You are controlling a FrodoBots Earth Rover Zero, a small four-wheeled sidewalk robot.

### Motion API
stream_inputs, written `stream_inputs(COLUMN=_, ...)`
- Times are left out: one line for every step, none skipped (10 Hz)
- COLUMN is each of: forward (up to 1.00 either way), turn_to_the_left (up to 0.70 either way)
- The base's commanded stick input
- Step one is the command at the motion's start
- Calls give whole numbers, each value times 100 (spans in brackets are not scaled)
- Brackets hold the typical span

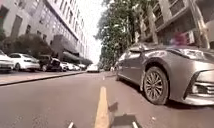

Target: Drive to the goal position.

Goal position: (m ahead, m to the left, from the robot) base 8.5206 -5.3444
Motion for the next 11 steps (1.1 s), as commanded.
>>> stream_inputs(forward=70, turn_to_the_left=0)
stream_inputs(forward=70, turn_to_the_left=0)
stream_inputs(forward=70, turn_to_the_left=0)
stream_inputs(forward=70, turn_to_the_left=0)
stream_inputs(forward=70, turn_to_the_left=0)
stream_inputs(forward=70, turn_to_the_left=0)
stream_inputs(forward=70, turn_to_the_left=0)
stream_inputs(forward=70, turn_to_the_left=0)
stream_inputs(forward=70, turn_to_the_left=0)
stream_inputs(forward=70, turn_to_the_left=0)
stream_inputs(forward=70, turn_to_the_left=0)
